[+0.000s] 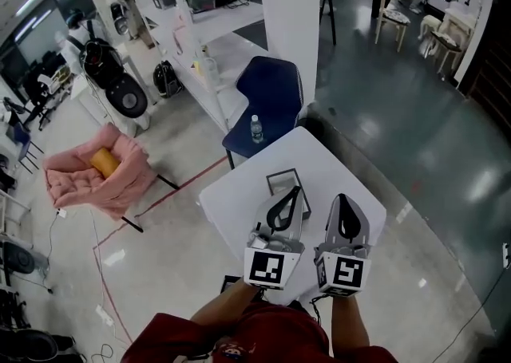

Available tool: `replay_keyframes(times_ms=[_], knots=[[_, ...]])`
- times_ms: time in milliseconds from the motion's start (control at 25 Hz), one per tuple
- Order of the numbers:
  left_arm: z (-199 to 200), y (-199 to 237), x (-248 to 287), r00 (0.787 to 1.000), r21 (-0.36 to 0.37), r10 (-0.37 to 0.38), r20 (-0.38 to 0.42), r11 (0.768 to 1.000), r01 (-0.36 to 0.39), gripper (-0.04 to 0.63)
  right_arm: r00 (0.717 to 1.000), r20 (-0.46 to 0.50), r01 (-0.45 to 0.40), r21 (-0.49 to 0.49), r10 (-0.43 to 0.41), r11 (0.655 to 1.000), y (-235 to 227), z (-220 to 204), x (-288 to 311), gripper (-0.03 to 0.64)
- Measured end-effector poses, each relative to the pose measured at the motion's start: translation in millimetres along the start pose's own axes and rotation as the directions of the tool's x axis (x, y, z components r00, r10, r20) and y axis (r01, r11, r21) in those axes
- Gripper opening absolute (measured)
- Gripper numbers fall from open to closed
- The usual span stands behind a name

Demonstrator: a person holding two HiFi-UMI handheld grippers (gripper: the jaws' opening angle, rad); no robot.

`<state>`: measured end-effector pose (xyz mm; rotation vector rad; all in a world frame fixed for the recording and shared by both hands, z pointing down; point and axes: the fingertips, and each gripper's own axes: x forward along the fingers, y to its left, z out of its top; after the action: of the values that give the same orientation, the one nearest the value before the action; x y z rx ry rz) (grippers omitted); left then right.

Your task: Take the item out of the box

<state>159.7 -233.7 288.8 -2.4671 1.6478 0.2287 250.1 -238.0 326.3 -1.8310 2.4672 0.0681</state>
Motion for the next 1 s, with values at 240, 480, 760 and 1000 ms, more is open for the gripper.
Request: replay_keyframes(times_ms=[240,480,760,1000], knots=[[-11,3,4,0.999,0.022,0.029,-0.026,0.999,-0.028,0.003,1.0,-0.018,-0.01,0.034,0.011,0.999,-12,-17,10,0.002],[-39,20,10,0.997,0.024,0.035,-0.062,0.999,-0.033,0.003,0.998,-0.054,-0.02,0.033,0.021,0.999,-6,-44,30,0.002],[-75,55,29,0.997,-0.008,0.02,-0.076,1.0,-0.021,0.003,0.993,-0.113,-0.015,0.019,0.017,1.0,14,-86,74,0.002],[-109,97,47,0.99,0.014,-0.013,-0.143,1.0,0.015,0.003,0.982,-0.188,-0.015,0.022,0.018,1.0,37,-124,121,0.002]])
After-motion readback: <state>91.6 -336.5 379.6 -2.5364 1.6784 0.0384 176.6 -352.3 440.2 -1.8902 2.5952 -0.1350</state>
